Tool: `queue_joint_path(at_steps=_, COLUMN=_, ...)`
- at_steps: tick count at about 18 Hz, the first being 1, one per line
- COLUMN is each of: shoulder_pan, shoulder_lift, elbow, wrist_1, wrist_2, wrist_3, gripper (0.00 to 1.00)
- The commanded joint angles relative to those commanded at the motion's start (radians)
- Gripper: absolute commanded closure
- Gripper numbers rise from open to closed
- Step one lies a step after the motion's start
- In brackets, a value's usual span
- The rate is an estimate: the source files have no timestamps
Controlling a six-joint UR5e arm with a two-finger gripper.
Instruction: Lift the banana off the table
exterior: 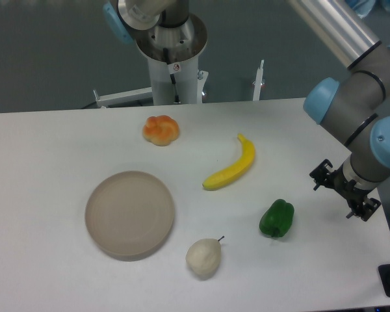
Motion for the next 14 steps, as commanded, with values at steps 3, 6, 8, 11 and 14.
queue_joint_path(at_steps=3, shoulder_pan=0.0, shoulder_lift=0.0, elbow=0.0, wrist_1=0.0, wrist_2=-0.002, wrist_3=0.0, gripper=0.0)
queue_joint_path(at_steps=6, shoulder_pan=0.0, shoulder_lift=0.0, elbow=0.0, wrist_1=0.0, wrist_2=-0.002, wrist_3=0.0, gripper=0.0)
queue_joint_path(at_steps=8, shoulder_pan=0.0, shoulder_lift=0.0, elbow=-0.002, wrist_1=0.0, wrist_2=0.0, wrist_3=-0.002, gripper=0.0)
queue_joint_path(at_steps=11, shoulder_pan=0.0, shoulder_lift=0.002, elbow=-0.005, wrist_1=0.0, wrist_2=0.002, wrist_3=-0.002, gripper=0.0)
queue_joint_path(at_steps=14, shoulder_pan=0.002, shoulder_lift=0.021, elbow=-0.027, wrist_1=-0.006, wrist_2=0.002, wrist_3=0.002, gripper=0.0)
